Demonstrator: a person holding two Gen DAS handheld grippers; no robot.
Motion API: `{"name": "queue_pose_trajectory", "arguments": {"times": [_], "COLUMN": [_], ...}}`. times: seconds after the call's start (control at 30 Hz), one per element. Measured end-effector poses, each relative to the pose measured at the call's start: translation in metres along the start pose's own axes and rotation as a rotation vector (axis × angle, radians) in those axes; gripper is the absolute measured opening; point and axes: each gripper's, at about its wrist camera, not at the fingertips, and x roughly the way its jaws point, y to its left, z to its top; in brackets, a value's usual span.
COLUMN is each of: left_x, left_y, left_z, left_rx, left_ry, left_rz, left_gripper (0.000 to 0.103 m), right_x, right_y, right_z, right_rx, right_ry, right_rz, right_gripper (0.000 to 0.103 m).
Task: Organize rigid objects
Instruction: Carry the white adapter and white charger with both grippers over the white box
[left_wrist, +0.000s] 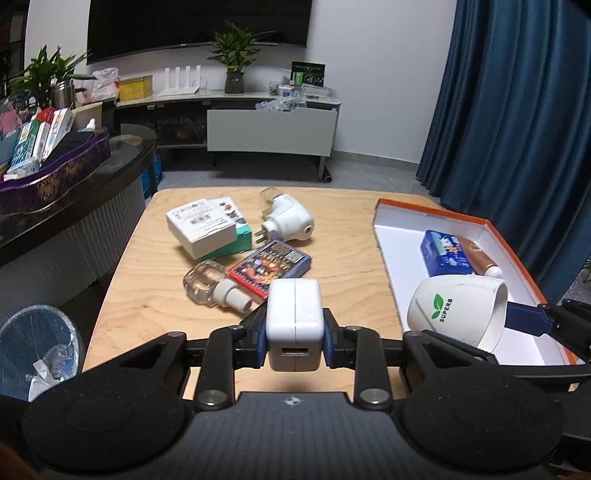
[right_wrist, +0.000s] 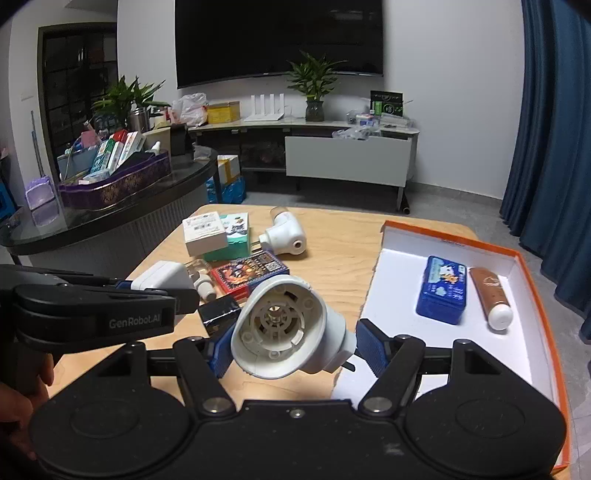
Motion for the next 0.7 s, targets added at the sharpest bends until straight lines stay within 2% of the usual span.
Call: {"name": "queue_pose_trajectory", "arguments": {"times": [0.27, 0.7], "left_x": [0.0, 0.01], "left_y": [-0.021, -0.054], "left_z": [0.006, 0.013], "left_rx": [0.027, 0.055], "left_ry": [-0.013, -0.017], "left_rz": [-0.024, -0.078], "left_gripper": [0.029, 0.029], "right_x": [-0.011, -0.021], "right_y": [-0.016, -0.051], "right_z": [-0.001, -0.005], "right_rx": [0.036, 0.127], "right_ry": [-0.014, -0.01], "right_rz": [-0.027, -0.118], "right_gripper": [0.082, 0.082]}}
